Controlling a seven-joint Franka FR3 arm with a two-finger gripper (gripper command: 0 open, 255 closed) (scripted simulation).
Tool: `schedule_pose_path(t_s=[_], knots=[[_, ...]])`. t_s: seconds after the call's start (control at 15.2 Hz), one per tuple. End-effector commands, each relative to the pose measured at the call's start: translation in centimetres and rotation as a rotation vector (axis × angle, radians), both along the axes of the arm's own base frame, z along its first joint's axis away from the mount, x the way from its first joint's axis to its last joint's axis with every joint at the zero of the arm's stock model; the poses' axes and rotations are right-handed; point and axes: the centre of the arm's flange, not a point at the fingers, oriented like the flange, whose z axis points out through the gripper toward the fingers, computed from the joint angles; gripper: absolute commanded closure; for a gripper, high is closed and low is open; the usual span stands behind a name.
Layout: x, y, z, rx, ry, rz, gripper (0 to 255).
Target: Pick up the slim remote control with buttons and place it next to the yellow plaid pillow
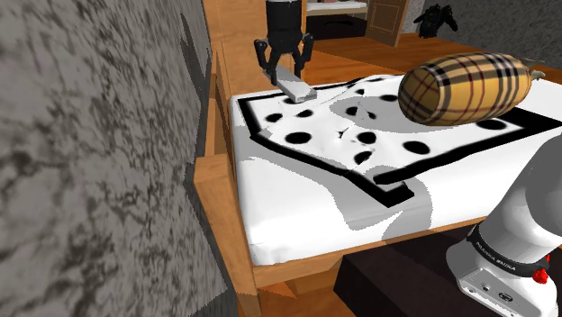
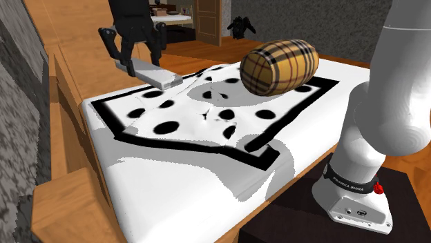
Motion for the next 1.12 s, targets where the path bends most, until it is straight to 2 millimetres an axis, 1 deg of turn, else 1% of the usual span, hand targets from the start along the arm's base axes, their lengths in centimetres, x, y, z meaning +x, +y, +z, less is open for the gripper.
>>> schedule_pose_path(t_s=[0.0, 0.66, 1.06], knots=[[-0.1, 0.0, 1.1, 0.0, 0.0, 0.0, 255], [-0.1, 0.0, 6.2, 0.0, 0.0, 0.0, 255], [-4.4, -6.6, 6.3, 0.0, 0.0, 0.0, 255]])
